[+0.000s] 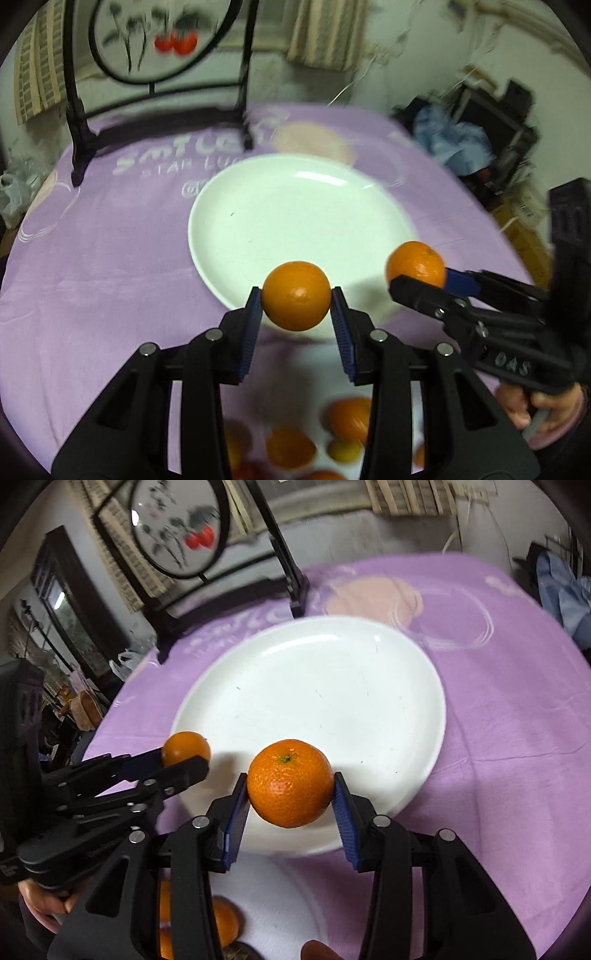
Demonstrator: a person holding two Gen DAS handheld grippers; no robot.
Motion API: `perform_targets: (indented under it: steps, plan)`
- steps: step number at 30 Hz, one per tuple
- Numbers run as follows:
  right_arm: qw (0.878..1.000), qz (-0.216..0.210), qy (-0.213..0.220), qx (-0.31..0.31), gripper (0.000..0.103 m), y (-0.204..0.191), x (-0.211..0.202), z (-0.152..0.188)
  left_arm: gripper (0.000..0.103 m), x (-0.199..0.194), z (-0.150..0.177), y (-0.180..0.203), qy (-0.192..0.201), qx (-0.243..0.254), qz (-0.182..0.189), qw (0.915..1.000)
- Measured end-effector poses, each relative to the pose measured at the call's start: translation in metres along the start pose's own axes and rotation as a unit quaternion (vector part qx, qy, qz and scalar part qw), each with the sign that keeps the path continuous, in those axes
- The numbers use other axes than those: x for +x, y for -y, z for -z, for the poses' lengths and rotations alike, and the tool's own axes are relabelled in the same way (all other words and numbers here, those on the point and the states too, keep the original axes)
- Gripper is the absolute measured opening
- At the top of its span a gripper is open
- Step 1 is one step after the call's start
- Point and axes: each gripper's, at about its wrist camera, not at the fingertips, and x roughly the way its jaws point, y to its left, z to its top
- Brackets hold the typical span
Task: Organize fruits
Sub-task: 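Release both oranges into the white dish from both tools, then grasp the large orange with the right tool while the left tool grasps a lemon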
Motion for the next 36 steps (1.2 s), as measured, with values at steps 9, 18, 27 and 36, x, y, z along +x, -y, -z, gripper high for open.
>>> perform_targets:
  steps: [9,18,27,36]
  plan:
    - [1.0,0.004,0.002,-0.017,0.067,-0.003,-0.017,-0.001,0.04,0.058,-0.004,-0.01,-0.052,-0.002,-0.029,0.9983]
    - [0.992,-0.062,0.1,-0.043,0.069,-0.011,-0.122,0.091,0.089,-0.046,0.029,-0.021,0.044,-0.039,-0.015,0.9982]
    - [0.987,-0.013,0.098,-0.127,0.069,-0.041,-0.139,0.193,0.095,-0.114,0.162,-0.011,0.063,-0.032,0.014,0.9974]
    - [0.985,0.04,0.057,-0.158,0.057,-0.054,-0.105,0.191,0.095,-0.119,0.231,0.02,0.067,0.037,0.063,0.9951]
